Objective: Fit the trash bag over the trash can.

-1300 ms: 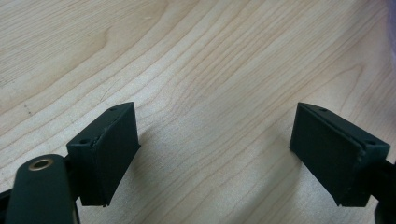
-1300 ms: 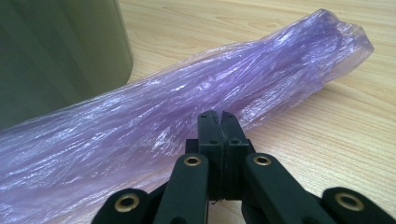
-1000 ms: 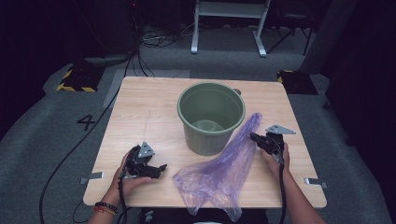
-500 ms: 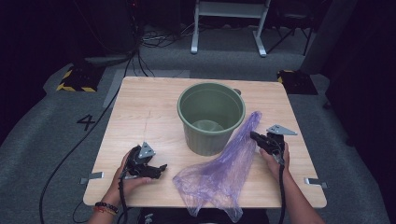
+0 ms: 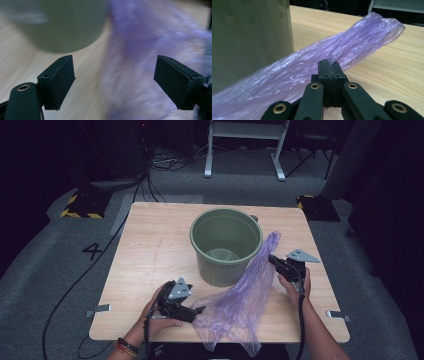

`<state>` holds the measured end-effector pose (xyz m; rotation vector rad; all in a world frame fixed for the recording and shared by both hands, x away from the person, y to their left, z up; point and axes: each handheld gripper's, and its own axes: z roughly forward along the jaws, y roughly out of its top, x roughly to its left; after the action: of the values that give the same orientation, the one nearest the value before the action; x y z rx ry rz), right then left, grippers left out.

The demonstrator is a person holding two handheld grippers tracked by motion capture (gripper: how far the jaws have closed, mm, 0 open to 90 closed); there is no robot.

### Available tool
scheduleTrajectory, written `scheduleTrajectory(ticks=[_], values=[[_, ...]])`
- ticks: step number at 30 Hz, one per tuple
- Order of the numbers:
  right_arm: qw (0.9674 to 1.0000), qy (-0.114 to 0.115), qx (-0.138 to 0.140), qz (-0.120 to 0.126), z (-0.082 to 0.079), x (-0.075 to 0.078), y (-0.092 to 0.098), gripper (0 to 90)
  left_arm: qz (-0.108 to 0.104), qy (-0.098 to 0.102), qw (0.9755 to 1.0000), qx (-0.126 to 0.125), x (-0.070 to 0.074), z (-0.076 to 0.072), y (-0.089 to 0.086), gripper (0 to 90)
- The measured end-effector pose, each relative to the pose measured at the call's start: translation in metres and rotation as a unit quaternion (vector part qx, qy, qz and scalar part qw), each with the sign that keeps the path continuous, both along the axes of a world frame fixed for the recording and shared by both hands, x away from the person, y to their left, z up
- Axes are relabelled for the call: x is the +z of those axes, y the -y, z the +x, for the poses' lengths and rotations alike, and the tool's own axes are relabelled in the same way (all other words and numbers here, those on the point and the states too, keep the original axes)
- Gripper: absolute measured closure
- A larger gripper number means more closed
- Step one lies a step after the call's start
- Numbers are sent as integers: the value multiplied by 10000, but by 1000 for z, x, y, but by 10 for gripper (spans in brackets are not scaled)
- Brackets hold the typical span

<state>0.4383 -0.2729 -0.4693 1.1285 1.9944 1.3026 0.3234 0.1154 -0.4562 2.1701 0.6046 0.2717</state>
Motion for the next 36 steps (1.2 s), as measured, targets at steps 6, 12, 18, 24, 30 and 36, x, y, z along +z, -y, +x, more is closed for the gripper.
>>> scheduleTrajectory(ticks=[6, 12, 18, 24, 30, 36], values=[[9999, 83, -78, -79, 4, 6, 0, 900, 35, -316, 9982, -516, -8, 3, 34, 164], [9997, 235, -50, -41, 3, 12, -1, 897, 637, -257, 9964, -493, -25, 12, 48, 274], [9989, 452, 3, 132, 0, 25, -1, 896, 819, -302, 9953, -419, -35, 22, 46, 474], [9958, 852, 168, 286, -12, 52, -2, 896, 737, -98, 9969, -255, -31, 23, 42, 699], [9896, 1239, 410, 613, -31, 75, -1, 896, 515, -80, 9986, 34, -23, 23, 38, 479], [9827, 1596, 721, 598, -52, 94, -10, 890, 28, 264, 9996, 26, 8, 12, 37, 208]])
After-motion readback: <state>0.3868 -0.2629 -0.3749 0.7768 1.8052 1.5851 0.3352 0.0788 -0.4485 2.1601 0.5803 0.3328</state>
